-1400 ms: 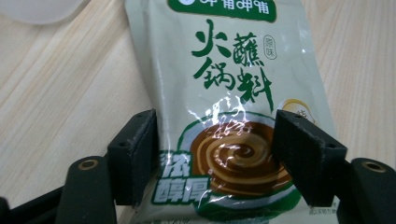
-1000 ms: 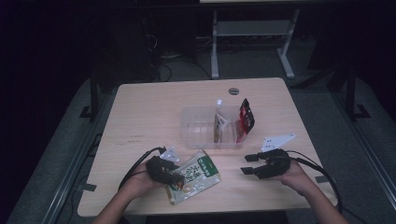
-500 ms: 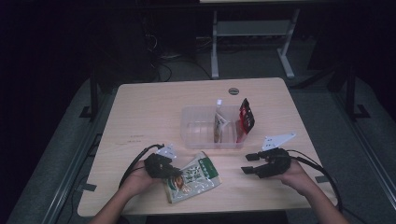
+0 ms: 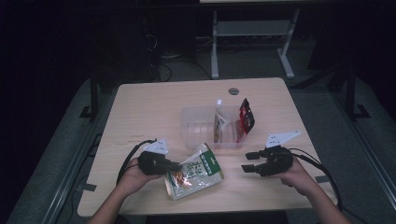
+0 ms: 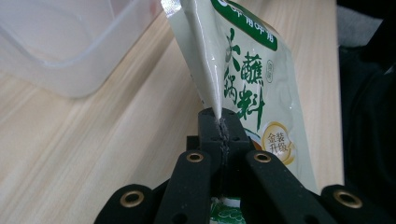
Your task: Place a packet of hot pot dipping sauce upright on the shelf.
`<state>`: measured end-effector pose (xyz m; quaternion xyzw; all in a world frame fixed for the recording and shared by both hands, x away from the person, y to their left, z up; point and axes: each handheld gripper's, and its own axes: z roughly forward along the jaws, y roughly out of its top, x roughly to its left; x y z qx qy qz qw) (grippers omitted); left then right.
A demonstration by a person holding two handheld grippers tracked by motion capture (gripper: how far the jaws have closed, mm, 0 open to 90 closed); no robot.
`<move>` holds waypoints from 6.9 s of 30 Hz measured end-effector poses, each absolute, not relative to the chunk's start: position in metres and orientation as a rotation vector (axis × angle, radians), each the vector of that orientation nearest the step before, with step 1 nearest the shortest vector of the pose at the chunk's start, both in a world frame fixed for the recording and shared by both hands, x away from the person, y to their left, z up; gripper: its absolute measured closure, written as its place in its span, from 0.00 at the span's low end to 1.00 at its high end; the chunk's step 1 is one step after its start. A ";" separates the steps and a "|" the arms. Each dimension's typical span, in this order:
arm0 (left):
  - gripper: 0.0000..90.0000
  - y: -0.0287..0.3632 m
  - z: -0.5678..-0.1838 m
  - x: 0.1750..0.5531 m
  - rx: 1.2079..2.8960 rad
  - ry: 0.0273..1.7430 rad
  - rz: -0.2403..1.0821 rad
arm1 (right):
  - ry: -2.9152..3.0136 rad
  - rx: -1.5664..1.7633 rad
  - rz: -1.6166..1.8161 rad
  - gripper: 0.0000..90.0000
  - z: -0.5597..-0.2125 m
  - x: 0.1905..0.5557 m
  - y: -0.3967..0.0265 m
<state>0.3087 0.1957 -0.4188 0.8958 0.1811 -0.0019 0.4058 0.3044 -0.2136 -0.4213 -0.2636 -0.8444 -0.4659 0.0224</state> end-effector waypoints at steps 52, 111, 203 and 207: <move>1.00 0.190 -0.399 0.302 2.123 0.390 0.002 | -2.392 -0.562 -1.446 0.65 -0.418 0.334 -0.122; 1.00 0.169 -0.380 0.305 2.035 0.377 0.065 | -2.266 -0.420 -1.655 1.00 -0.398 0.328 -0.135; 0.42 0.171 -0.417 0.306 2.188 0.440 -0.104 | -2.371 -0.722 -1.856 1.00 -0.340 0.416 -0.131; 0.42 0.172 -0.418 0.306 2.191 0.439 -0.102 | -2.379 -0.737 -1.821 1.00 -0.346 0.418 -0.126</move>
